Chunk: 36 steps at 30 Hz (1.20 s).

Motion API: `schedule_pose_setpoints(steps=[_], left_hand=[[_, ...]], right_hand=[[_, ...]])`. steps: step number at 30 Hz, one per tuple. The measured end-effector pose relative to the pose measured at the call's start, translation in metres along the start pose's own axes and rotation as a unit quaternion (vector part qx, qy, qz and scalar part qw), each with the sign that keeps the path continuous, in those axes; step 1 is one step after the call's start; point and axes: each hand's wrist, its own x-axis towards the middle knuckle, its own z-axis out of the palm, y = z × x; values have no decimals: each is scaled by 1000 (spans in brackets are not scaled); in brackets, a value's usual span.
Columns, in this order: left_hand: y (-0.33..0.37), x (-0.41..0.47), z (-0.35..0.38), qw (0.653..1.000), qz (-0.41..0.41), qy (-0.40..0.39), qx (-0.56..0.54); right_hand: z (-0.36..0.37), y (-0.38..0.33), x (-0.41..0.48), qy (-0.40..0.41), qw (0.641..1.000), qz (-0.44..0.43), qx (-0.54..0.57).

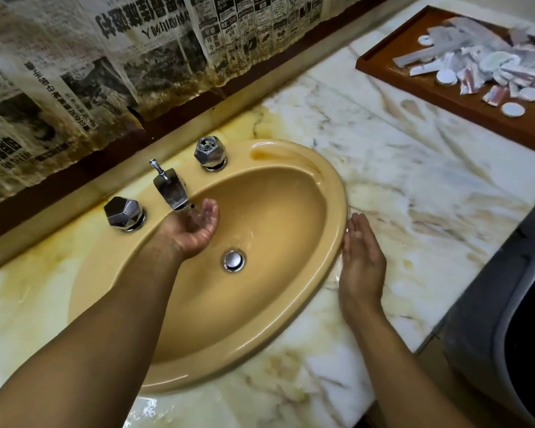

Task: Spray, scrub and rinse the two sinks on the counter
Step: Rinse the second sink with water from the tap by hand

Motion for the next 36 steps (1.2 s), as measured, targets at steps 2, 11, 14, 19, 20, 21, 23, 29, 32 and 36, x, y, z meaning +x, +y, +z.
schedule_pose_setpoints(steps=[2,11,14,19,20,21,23,29,32,36], left_hand=[[-13,-13,7,999,-10,-25,16],[-108,-75,32,935,78,-72,338],[-72,-67,8,947,127,-28,292],[-21,-59,-14,971,155,29,181],[-16,-56,-15,974,148,30,168],[-13,-54,-16,977,139,28,159],[-10,-49,-13,982,109,25,150],[-8,-42,-3,987,58,24,145],[-3,-37,2,989,51,24,136],[-2,-29,9,993,44,37,108]], right_hand=[[-3,3,-19,17,1000,17,20],[49,-4,-18,-57,878,-103,-464],[57,-25,49,-98,850,-65,-514],[47,-4,0,-78,844,-98,-521],[43,2,-29,-84,828,-110,-544],[40,9,-52,-90,814,-120,-561],[41,10,-63,-103,811,-113,-564],[52,-22,91,-187,789,-97,-577],[49,-21,95,-200,798,-122,-555],[20,3,12,-156,851,-152,-479]])
